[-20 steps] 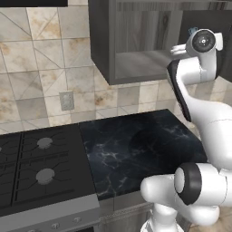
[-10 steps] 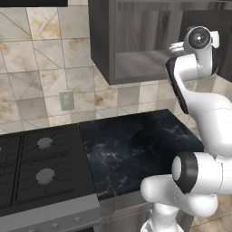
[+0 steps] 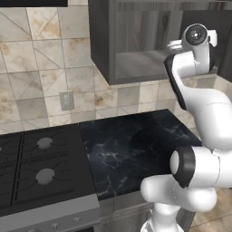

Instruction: Sort all alcoholic drinks to one cabinet, and non-alcoholic drinks to the other.

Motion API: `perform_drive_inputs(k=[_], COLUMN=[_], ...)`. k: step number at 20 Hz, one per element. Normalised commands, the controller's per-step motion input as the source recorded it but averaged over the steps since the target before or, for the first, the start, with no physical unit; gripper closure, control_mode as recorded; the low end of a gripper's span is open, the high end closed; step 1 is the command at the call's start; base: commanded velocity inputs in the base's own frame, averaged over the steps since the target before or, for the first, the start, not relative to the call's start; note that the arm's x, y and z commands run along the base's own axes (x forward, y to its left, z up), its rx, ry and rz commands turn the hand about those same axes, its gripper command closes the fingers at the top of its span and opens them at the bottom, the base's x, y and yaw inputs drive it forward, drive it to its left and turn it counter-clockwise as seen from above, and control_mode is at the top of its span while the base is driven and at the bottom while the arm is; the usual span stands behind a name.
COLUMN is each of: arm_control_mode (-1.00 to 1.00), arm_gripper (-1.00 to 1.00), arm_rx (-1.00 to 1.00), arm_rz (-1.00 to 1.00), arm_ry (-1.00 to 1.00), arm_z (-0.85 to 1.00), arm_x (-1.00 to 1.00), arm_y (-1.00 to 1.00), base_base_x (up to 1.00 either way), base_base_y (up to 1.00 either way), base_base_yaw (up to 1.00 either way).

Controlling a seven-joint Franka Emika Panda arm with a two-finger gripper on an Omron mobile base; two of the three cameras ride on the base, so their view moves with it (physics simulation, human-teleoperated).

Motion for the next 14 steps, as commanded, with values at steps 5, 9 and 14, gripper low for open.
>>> perform_drive_inputs(k=[5,9,14], arm_control_mode=[-1.00,-1.00,-1.00], arm_gripper=[1.00,-1.00,-1.00], arm_rx=[0.01,0.00,0.00], arm_rz=[-0.02,-0.01,-0.01], arm_ry=[0.00,0.00,0.00], arm_z=[-0.07,-0.10,-0.10], arm_x=[0.14,0.14,0.12], arm_y=[0.00,0.00,0.00], base_base_x=[0.00,0.00,0.00], base_base_y=[0.00,0.00,0.00], base_base_yaw=[0.00,0.00,0.00])
